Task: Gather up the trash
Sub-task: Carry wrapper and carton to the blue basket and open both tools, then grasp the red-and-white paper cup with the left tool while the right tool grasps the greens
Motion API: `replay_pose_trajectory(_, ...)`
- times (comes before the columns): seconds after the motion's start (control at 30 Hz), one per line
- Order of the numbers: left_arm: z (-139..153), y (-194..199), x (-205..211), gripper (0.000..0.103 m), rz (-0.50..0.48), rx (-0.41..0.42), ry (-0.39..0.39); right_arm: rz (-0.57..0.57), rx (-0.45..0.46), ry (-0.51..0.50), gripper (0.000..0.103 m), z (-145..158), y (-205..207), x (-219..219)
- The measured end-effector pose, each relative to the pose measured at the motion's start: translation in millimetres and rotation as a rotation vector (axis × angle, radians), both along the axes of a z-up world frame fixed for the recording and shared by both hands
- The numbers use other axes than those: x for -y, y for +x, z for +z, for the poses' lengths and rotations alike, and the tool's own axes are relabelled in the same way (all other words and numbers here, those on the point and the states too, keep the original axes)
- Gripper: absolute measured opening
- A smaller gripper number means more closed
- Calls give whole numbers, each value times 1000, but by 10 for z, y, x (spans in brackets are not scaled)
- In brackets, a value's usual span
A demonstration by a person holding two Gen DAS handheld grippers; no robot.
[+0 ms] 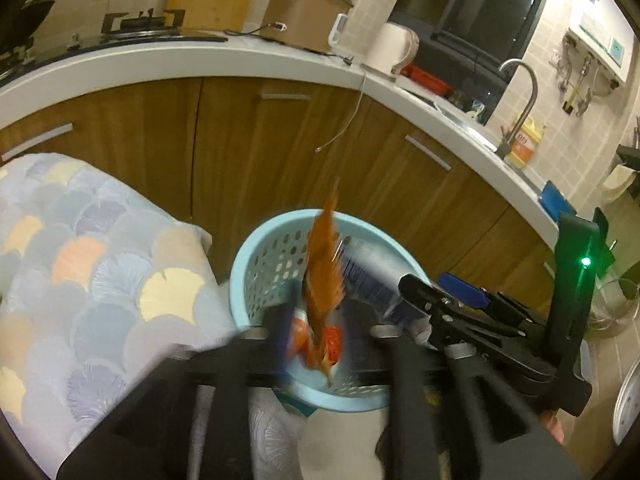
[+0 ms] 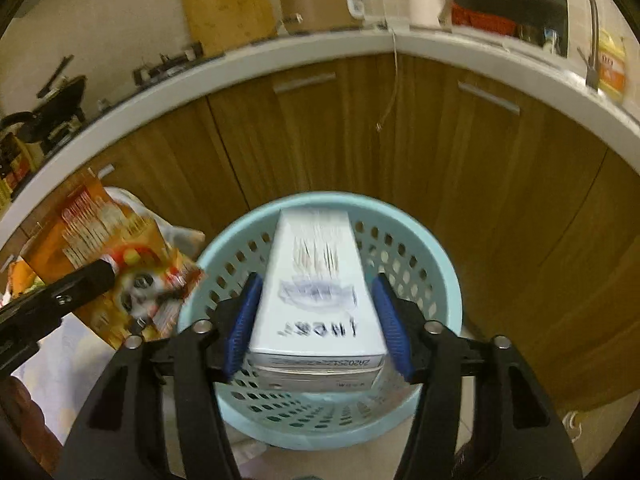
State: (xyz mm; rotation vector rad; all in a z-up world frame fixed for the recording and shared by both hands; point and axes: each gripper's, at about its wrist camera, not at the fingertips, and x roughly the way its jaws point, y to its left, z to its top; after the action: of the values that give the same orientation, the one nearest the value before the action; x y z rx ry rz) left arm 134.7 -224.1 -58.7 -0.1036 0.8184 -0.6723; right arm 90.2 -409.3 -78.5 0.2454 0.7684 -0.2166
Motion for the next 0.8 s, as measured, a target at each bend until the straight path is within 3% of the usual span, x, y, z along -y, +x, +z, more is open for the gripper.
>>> replay_pose_trajectory(0.17, -34, -36, -48, 42, 11, 11, 18, -11, -29, 22, 61, -110, 23, 51)
replay_pose_trajectory(0.47, 77, -125, -312, 42, 48, 35, -4, 46, 23, -4, 61, 93, 6, -214)
replay_pose_trajectory(0.8, 333, -339, -973, 42, 163, 96, -41, 225, 155, -45, 59, 505, -29, -1032)
